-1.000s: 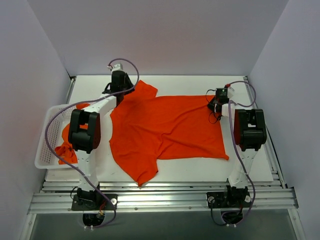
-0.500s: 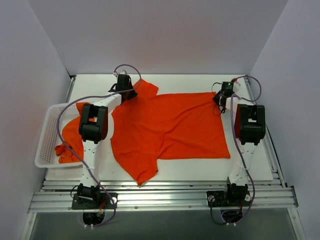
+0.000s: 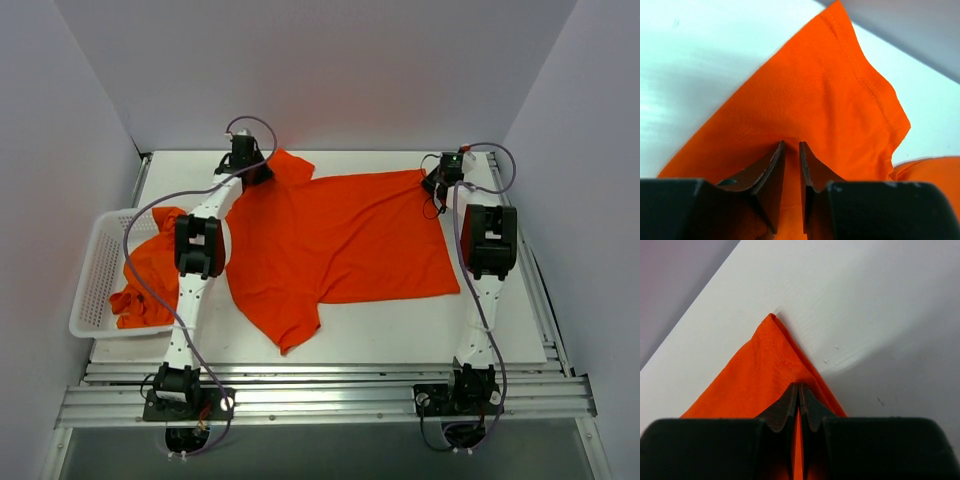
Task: Fold and stack the t-shirts
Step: Flatten the tshirt out
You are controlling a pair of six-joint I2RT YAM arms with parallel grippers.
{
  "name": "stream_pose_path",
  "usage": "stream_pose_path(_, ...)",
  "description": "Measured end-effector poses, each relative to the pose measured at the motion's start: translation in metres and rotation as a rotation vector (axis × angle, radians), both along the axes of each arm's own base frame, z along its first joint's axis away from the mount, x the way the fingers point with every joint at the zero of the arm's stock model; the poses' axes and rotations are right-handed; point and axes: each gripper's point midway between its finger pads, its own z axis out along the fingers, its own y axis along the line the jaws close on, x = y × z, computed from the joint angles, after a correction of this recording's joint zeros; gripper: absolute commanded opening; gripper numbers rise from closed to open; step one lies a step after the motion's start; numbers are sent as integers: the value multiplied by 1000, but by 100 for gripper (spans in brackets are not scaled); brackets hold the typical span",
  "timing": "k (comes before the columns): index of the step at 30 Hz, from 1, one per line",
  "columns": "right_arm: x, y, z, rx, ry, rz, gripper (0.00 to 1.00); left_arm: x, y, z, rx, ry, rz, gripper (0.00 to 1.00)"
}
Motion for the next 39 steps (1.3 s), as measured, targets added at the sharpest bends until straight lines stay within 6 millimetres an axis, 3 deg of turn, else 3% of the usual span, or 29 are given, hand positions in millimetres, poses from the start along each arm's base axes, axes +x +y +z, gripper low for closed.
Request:
stream_pose_path(2,3,1,0,5,-4,1,0,10,-1,2,-23,-15,-13,34)
stream_pose_path(5,4,1,0,8,-6,0,0,22,-2,5,-66,-44,-40,51)
stream_pose_path(6,5,1,0,8,-7,0,0,22,-2,7,-78,-47,-49,63)
stream_pose_path(7,5,1,0,8,-6,0,0,22,-1,8,-82,-49,-56,69)
stream_pose_path(9,5,1,0,8,-9,0,14,23,-1,13,-99,-66,-70,75)
stream_pose_path(10,5,1,1,11,-18,0,39,22,-1,15,-100,-70,-77,77)
stream_pose_path(13,4,1,16,3,-60,5,63,10,2,19,-80,-52,-90,78)
stream_pose_path(14,-2,1,20,-10,-54,0,65,5,5,23,-65,-48,-93,79)
stream_pose_path(16,-13,-4,29,-46,-40,-13,69,-6,11,32,-26,-45,-91,97)
stream_pose_path(17,-18,-9,39,-67,-42,-27,71,-11,16,44,-3,-55,-90,94)
stream_pose_path(20,-33,-24,88,-137,-84,-73,72,-29,30,99,53,-128,-62,94)
stream_pose_path(23,-58,-33,171,-201,-193,-125,71,-52,47,192,95,-290,-19,94)
stream_pose_path(26,-102,-33,270,-242,-363,-179,69,-102,58,309,71,-554,14,94)
stream_pose_path(28,-146,-20,321,-227,-471,-168,70,-157,57,365,-1,-707,-6,94)
stream_pose_path(30,-186,-3,347,-192,-555,-130,79,-194,47,382,-73,-793,-81,94)
stream_pose_path(31,-206,7,346,-183,-568,-110,94,-212,38,389,-115,-836,-141,94)
stream_pose_path(32,-223,14,340,-176,-568,-96,100,-224,29,384,-154,-855,-198,94)
stream_pose_path(34,-259,33,317,-192,-545,-73,100,-247,11,351,-213,-846,-289,94)
stream_pose_path(36,-289,61,287,-222,-487,2,100,-277,-6,252,-192,-639,-279,94)
stream_pose_path(37,-300,72,275,-249,-456,37,100,-302,-17,208,-147,-534,-286,94)
stream_pose_path(38,-308,80,269,-282,-432,62,100,-330,-33,177,-97,-467,-324,94)
stream_pose_path(39,-312,84,266,-311,-419,68,100,-357,-49,164,-49,-465,-361,94)
